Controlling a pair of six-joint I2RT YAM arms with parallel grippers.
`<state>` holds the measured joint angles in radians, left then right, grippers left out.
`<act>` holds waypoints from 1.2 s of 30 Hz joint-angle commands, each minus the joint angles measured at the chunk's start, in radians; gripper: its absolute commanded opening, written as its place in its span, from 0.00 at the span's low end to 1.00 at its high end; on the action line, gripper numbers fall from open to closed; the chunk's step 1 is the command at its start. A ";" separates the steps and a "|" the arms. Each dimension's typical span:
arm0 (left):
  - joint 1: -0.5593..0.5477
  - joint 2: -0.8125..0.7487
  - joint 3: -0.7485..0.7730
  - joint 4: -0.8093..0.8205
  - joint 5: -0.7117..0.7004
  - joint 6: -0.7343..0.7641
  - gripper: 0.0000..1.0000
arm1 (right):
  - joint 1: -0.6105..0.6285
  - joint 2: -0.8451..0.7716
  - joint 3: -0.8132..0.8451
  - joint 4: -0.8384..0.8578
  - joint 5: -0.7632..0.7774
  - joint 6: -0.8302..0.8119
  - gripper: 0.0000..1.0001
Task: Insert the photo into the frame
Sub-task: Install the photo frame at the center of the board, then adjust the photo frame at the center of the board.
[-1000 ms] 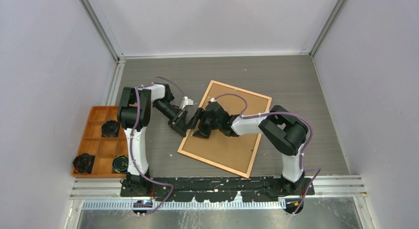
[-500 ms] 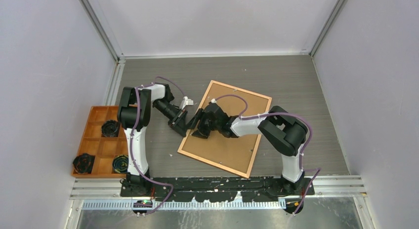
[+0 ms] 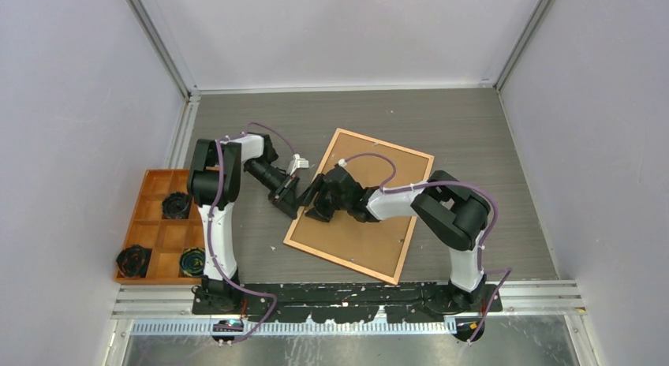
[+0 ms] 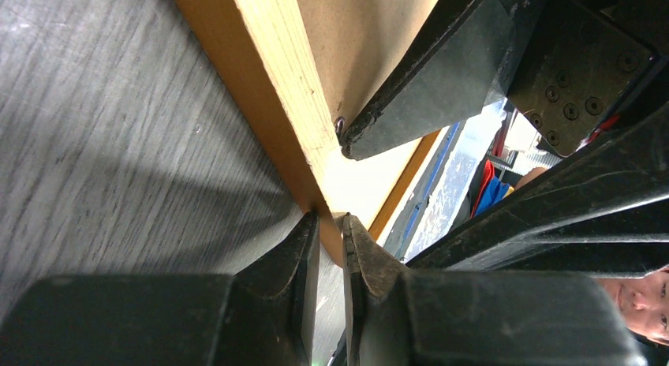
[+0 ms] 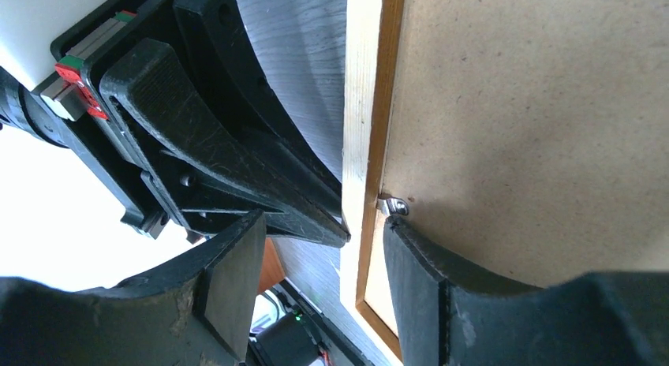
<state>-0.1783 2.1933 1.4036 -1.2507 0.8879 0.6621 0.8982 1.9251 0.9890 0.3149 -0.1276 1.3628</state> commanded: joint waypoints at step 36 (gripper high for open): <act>-0.022 0.048 0.297 0.284 -0.160 -0.415 0.21 | -0.754 -0.696 -0.273 -0.563 0.350 -0.456 1.00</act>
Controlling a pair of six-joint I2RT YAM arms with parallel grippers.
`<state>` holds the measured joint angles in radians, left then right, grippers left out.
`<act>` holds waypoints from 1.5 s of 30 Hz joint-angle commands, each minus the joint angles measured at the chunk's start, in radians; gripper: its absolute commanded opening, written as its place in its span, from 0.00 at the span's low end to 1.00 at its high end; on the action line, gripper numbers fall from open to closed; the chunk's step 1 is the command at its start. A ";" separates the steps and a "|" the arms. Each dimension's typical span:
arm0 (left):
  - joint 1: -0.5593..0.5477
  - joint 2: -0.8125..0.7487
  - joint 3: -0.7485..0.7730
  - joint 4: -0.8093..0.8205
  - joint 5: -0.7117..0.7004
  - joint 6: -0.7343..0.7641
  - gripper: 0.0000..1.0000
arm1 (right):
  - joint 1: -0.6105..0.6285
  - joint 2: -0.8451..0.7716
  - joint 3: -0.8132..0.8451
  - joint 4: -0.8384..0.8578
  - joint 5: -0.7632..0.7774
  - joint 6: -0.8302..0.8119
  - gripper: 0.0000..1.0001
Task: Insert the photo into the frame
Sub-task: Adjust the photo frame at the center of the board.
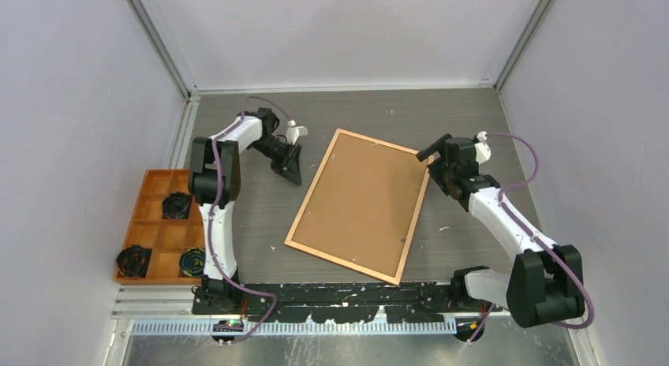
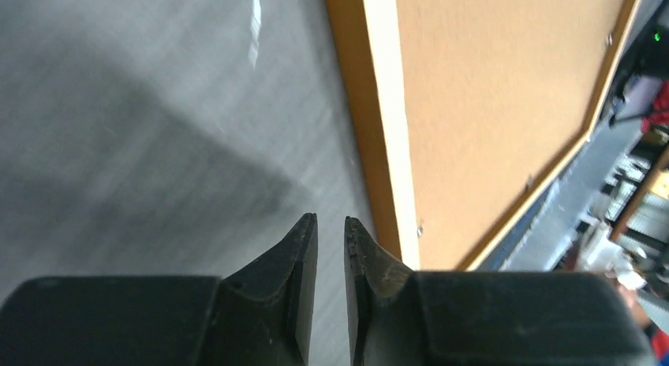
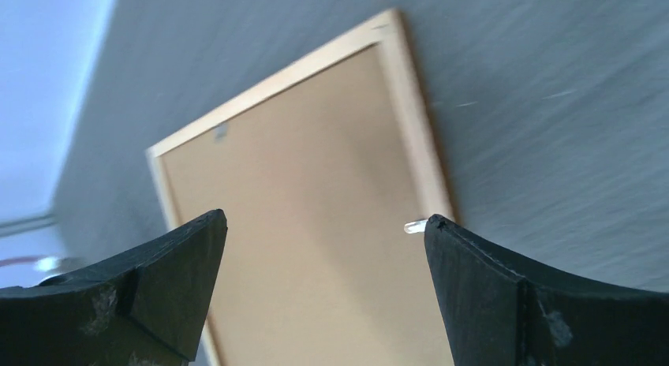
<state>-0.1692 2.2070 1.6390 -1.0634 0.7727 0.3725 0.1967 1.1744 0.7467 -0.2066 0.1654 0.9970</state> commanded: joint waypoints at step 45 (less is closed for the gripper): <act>0.082 0.021 0.020 0.048 0.010 -0.178 0.28 | 0.308 0.777 0.703 0.043 -0.288 -0.224 0.80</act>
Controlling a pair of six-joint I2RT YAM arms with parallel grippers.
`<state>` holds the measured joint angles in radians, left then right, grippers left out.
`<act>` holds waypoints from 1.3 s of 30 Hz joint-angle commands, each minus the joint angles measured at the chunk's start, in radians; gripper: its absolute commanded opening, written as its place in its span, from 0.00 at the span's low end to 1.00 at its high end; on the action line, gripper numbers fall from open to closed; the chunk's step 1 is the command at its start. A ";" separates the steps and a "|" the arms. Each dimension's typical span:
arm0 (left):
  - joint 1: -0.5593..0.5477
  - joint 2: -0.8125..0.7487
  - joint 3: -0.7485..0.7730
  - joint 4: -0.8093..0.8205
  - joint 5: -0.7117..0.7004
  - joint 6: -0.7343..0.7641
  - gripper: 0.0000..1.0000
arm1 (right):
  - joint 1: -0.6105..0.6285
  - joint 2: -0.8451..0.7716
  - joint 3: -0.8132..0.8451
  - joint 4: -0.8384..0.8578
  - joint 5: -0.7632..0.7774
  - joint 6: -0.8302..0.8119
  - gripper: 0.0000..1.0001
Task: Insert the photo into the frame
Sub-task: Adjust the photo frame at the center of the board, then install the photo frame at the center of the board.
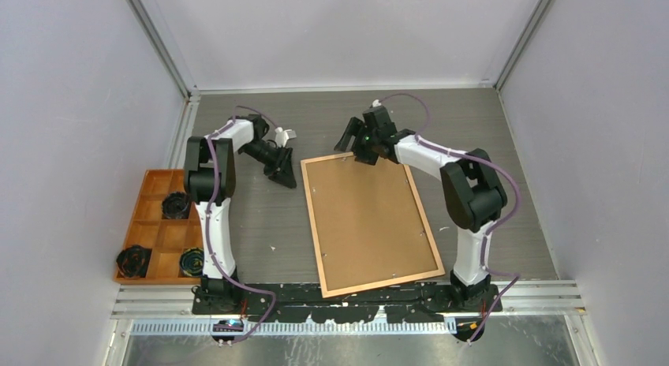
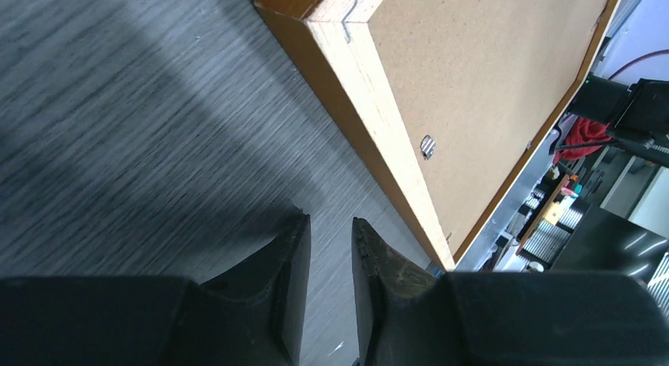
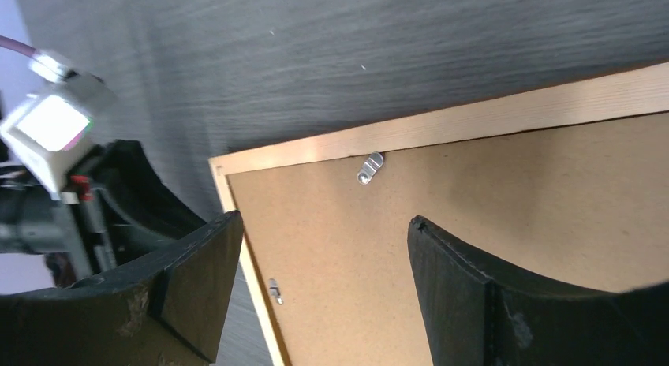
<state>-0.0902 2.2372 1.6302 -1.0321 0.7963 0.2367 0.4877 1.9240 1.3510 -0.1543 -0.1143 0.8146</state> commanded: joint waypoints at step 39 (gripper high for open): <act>0.001 -0.008 0.030 0.040 -0.012 -0.050 0.27 | 0.040 0.267 0.343 -0.109 -0.061 -0.109 0.70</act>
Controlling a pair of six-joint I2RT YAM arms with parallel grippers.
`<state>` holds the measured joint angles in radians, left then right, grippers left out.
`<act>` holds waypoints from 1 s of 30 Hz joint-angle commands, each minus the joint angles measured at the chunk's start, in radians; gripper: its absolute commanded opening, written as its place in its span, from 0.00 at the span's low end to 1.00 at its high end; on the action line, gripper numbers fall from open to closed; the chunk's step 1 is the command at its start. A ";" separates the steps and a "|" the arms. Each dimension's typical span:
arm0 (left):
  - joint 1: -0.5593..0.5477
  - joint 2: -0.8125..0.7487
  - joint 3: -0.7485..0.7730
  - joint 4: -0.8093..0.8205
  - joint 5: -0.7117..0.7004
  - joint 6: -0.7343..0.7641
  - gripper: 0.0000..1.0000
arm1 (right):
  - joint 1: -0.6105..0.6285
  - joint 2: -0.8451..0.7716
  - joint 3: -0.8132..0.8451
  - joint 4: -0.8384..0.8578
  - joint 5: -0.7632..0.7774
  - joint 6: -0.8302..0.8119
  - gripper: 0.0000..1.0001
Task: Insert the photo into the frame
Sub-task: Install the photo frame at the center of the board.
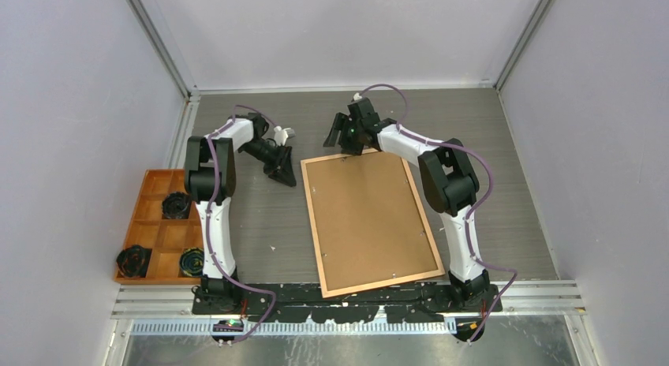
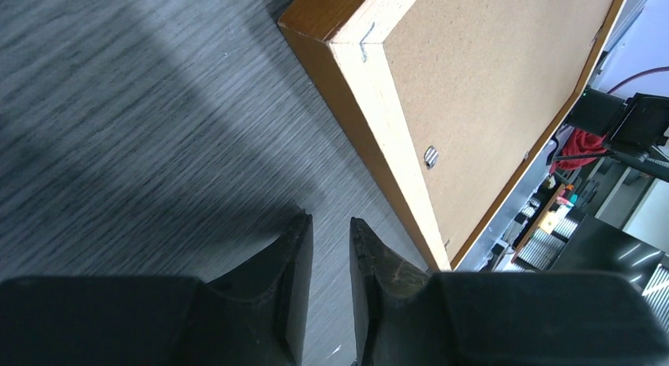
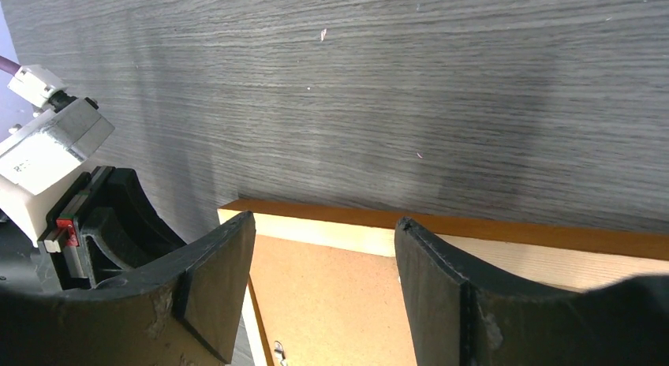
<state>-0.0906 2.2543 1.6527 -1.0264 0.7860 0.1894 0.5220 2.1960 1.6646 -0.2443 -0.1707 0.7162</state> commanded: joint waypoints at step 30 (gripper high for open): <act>-0.078 0.088 0.200 0.077 -0.180 -0.139 0.39 | 0.005 -0.082 -0.028 -0.028 0.052 -0.091 0.67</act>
<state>-0.1555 2.3184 1.8336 -0.9768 0.7216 0.0414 0.5220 2.1830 1.6409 -0.2344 -0.1558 0.6769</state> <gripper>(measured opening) 0.421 0.672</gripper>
